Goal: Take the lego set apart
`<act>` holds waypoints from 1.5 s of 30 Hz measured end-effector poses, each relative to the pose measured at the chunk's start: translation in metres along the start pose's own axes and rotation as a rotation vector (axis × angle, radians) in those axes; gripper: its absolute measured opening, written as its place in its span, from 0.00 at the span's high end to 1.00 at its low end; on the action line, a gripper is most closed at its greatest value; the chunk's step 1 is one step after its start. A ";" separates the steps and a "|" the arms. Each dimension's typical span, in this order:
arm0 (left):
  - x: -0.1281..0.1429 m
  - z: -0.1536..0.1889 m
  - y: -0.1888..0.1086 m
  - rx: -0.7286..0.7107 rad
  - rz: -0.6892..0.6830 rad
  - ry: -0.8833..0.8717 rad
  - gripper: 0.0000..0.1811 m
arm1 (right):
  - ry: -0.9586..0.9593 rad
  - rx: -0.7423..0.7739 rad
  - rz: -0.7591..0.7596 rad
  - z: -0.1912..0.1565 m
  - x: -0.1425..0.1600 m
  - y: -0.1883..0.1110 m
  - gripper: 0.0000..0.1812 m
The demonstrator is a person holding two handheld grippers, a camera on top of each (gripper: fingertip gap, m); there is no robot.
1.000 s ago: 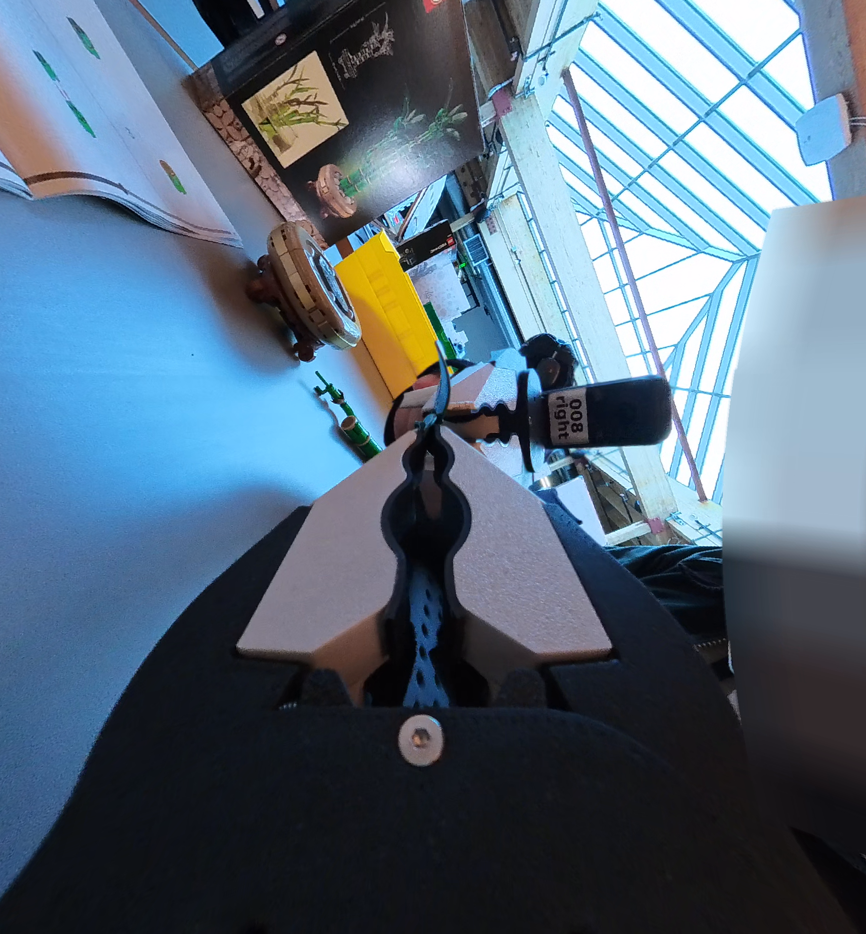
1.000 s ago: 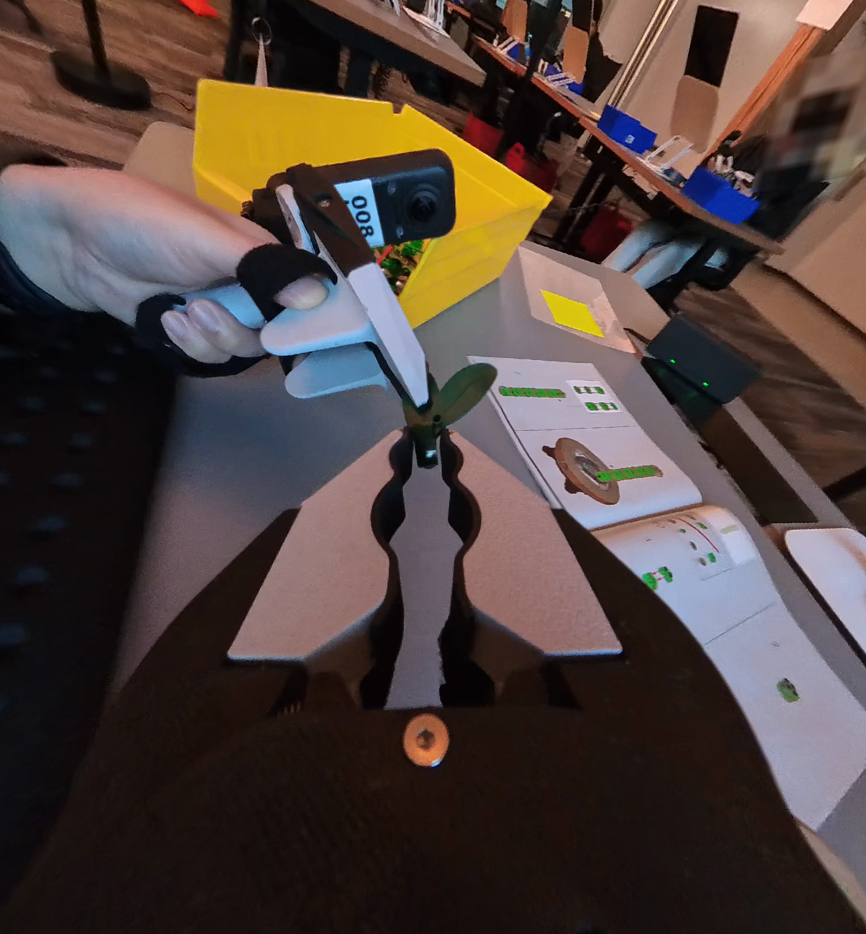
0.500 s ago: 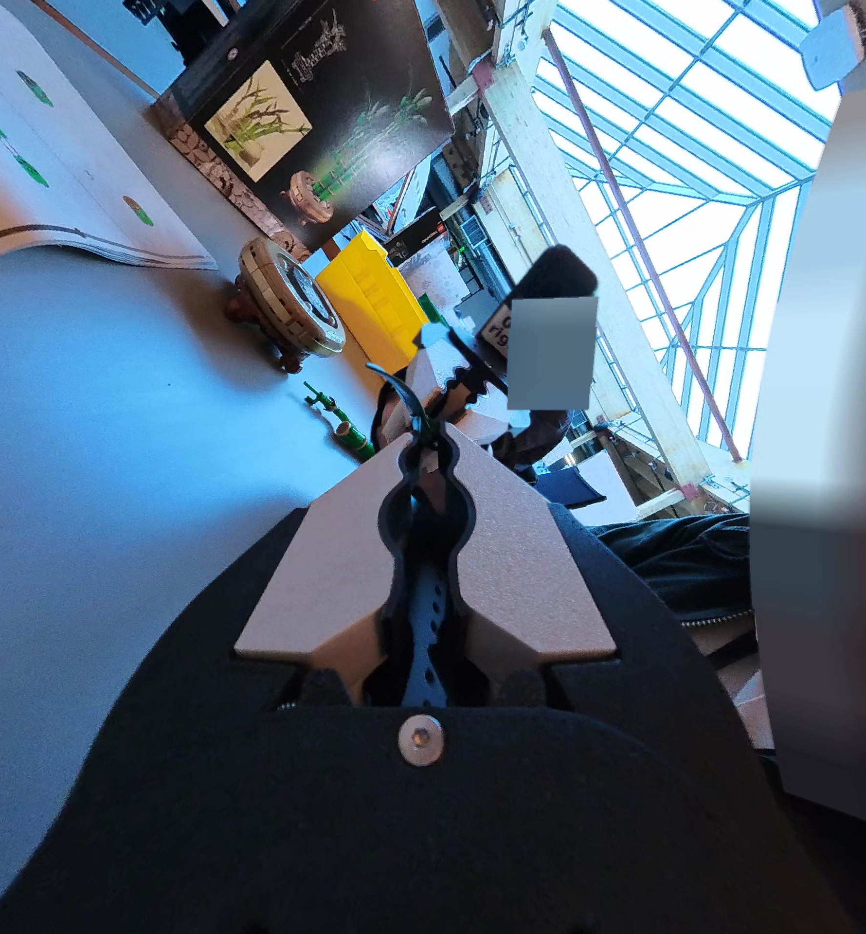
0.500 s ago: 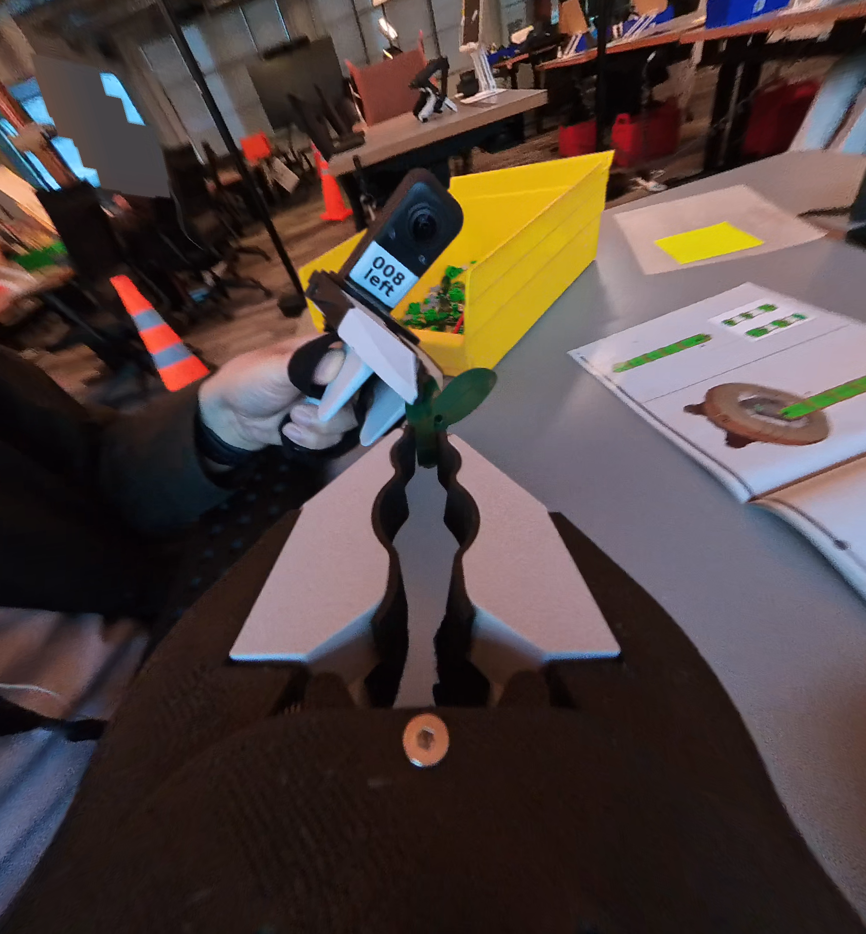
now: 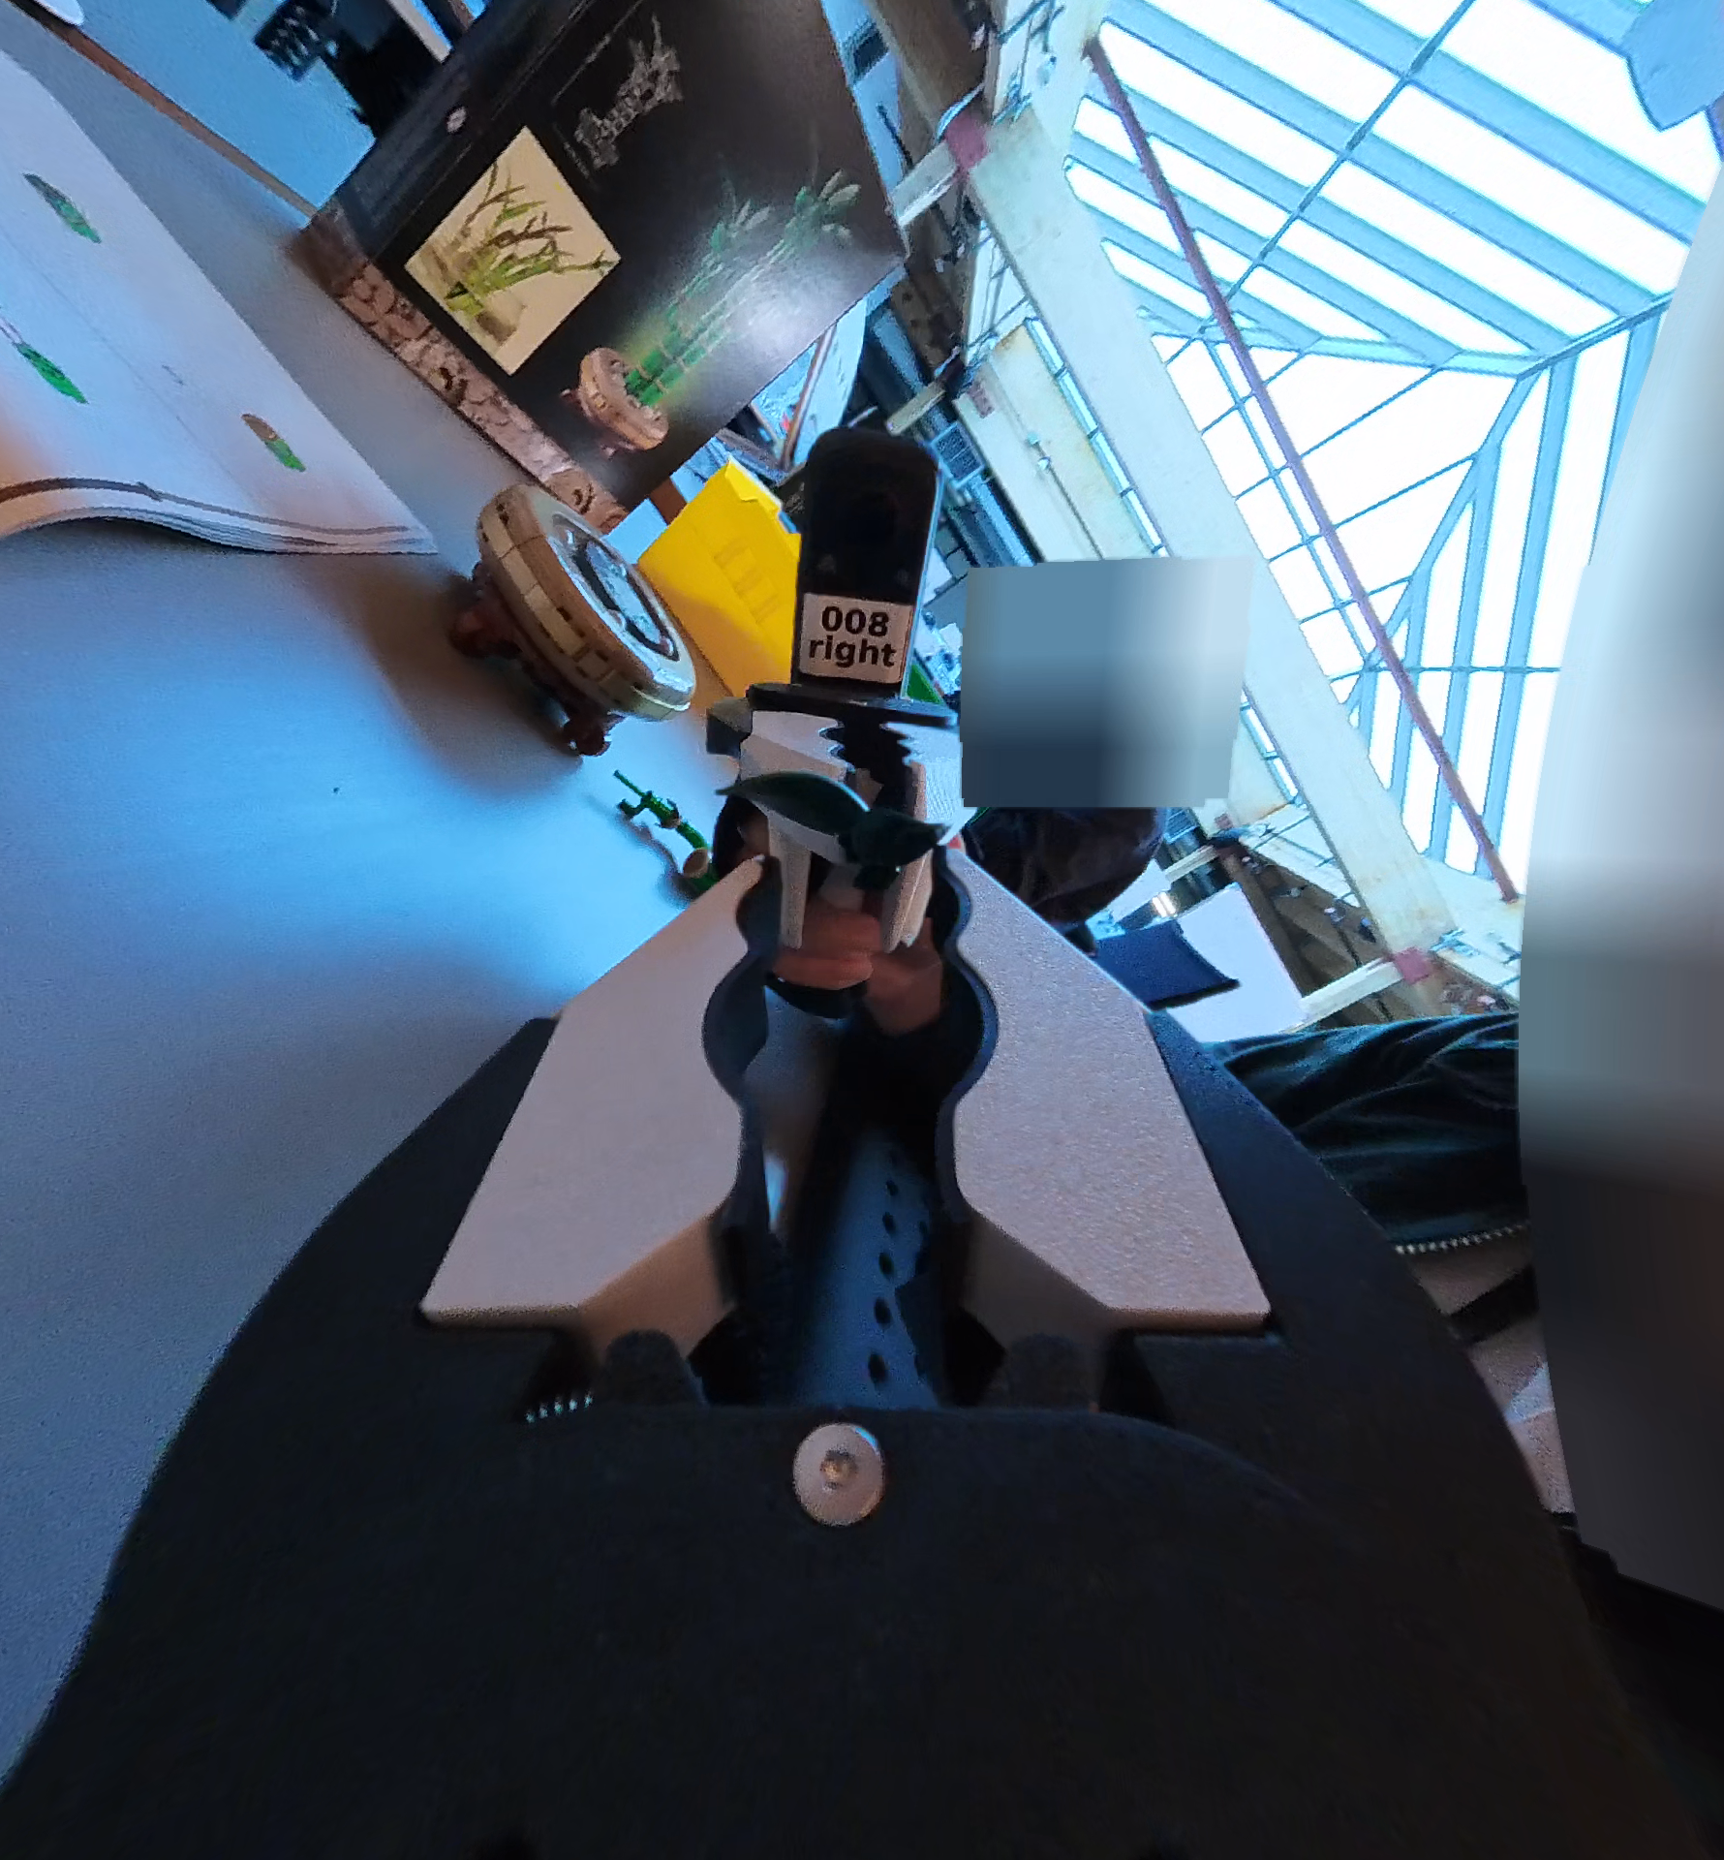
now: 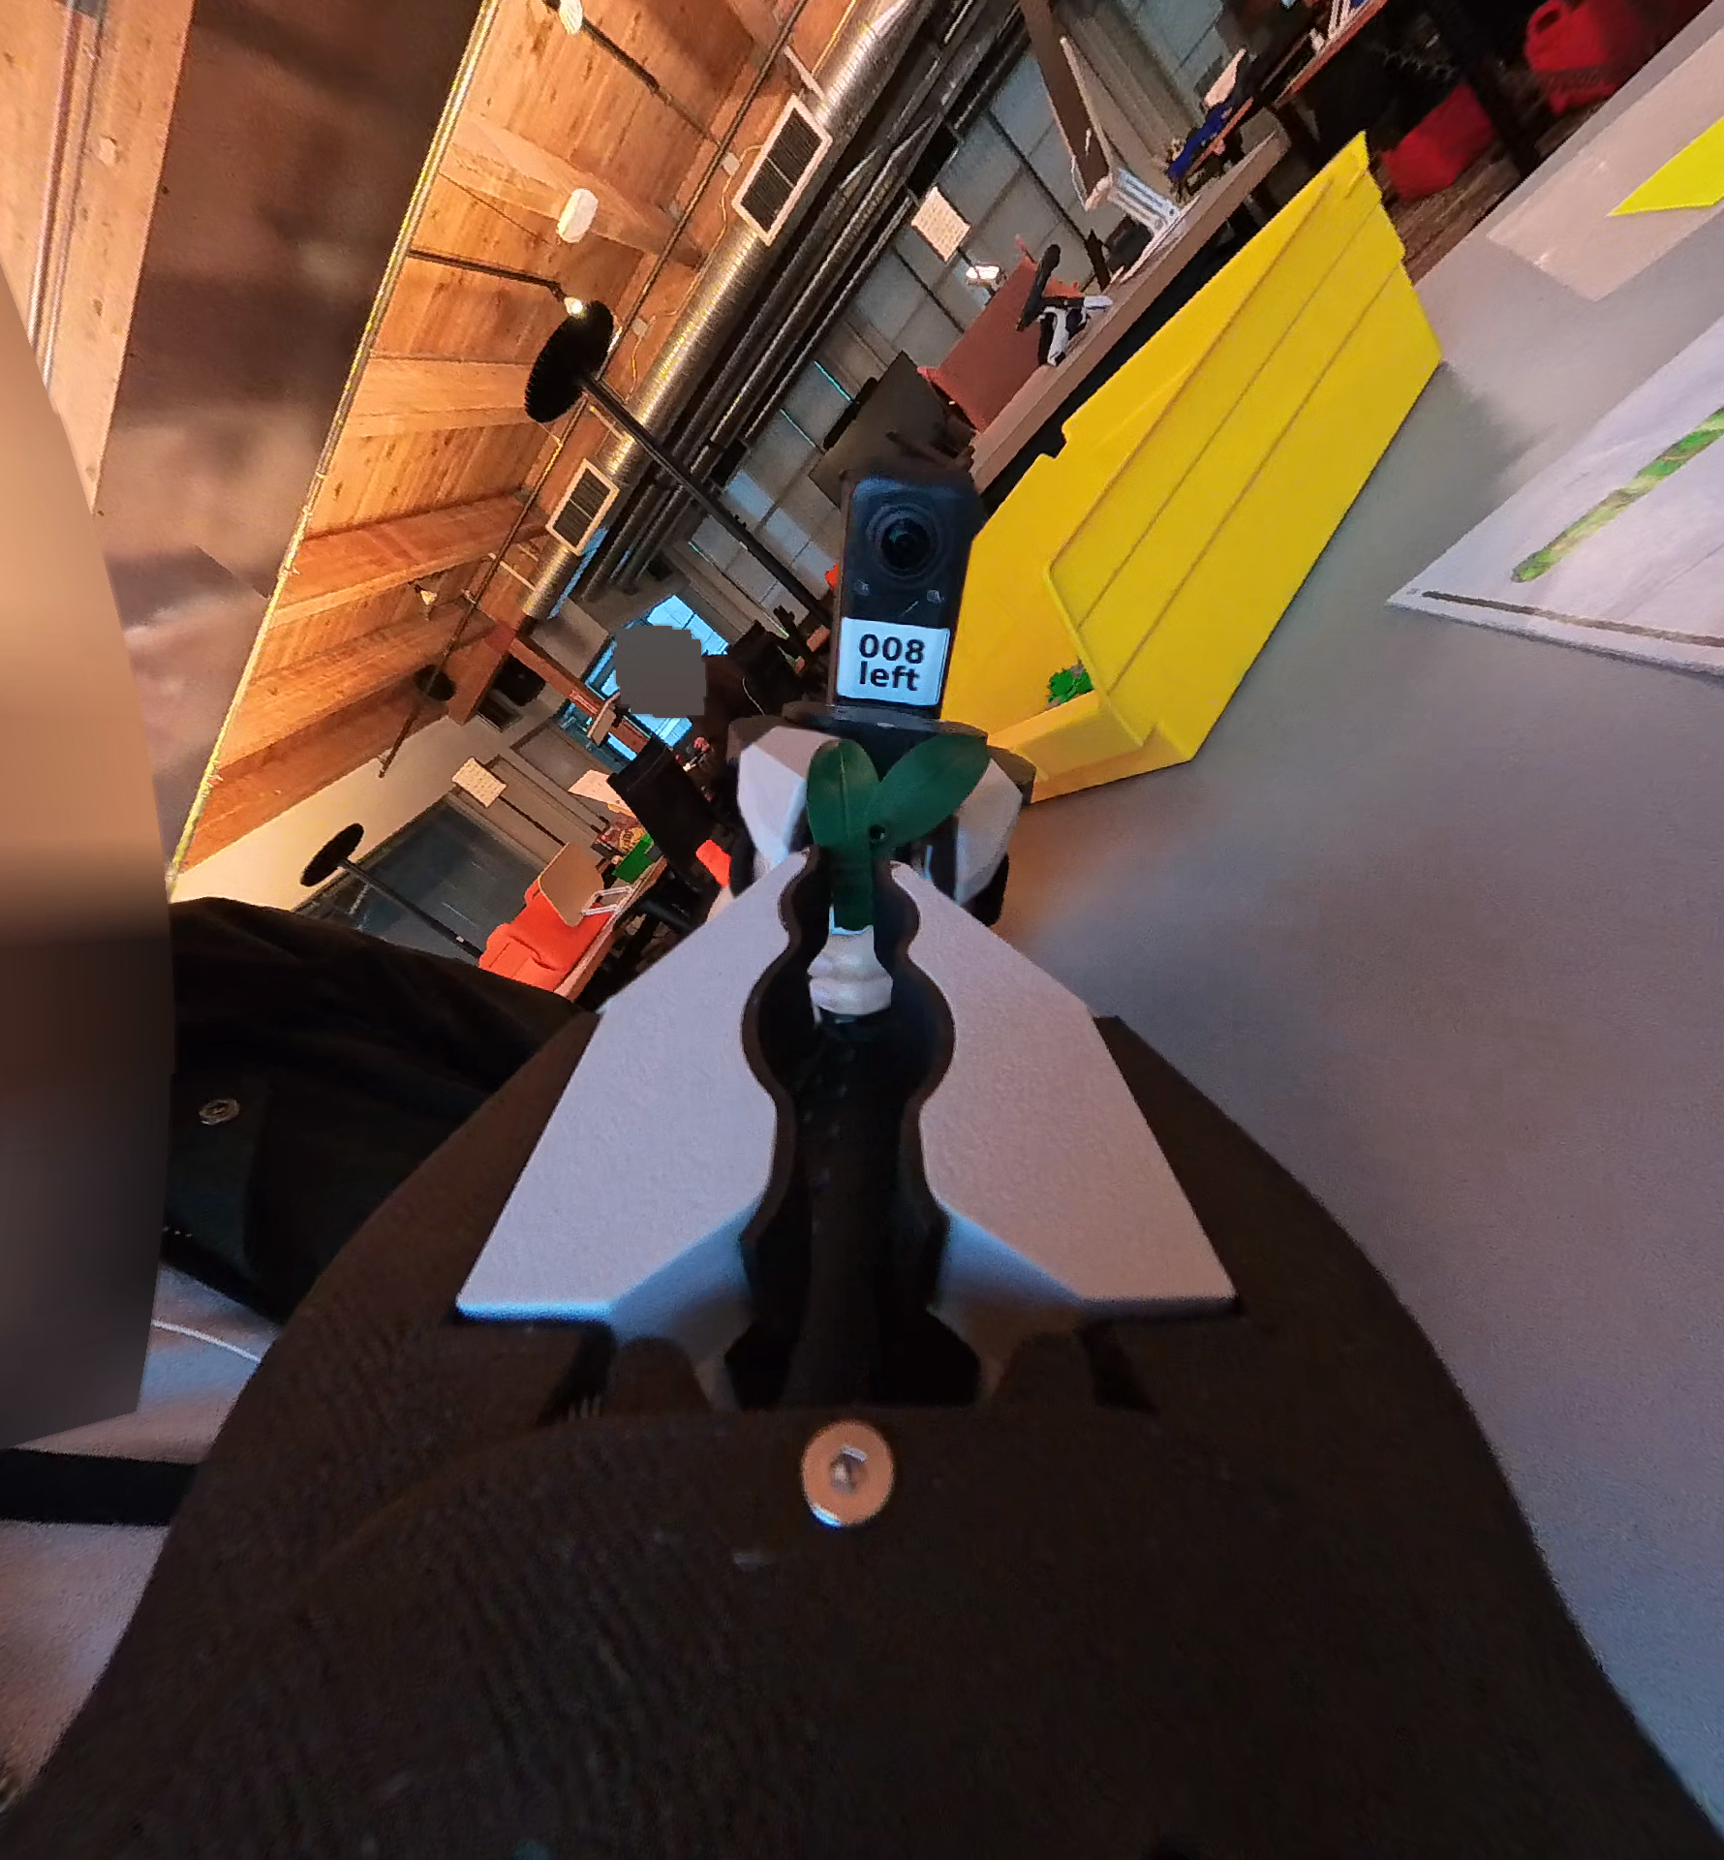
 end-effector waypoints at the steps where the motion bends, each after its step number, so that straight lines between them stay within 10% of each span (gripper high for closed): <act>1: 0.001 -0.001 0.001 -0.007 -0.007 0.001 0.85 | 0.014 -0.005 0.002 0.001 0.000 0.000 0.96; 24: -0.002 0.008 -0.001 -0.086 0.001 0.186 0.97 | 0.108 -0.052 0.135 0.001 -0.003 0.006 0.96; 38: -0.003 0.020 -0.003 0.140 0.028 0.048 1.00 | 0.336 -0.320 0.197 -0.010 -0.004 0.006 0.96; 45: -0.007 0.013 -0.003 0.024 0.056 0.123 0.95 | 0.163 -0.143 0.192 -0.004 -0.007 0.002 0.96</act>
Point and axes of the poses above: each gripper's, where its closed fingertips meet, y out along the fingers, x out of its underside, z = x × y across the jaws, the point moved 4 cm from there along -y, back along the fingers, and after that the axes turned 3 degrees about -z, right-handed, at the moved point
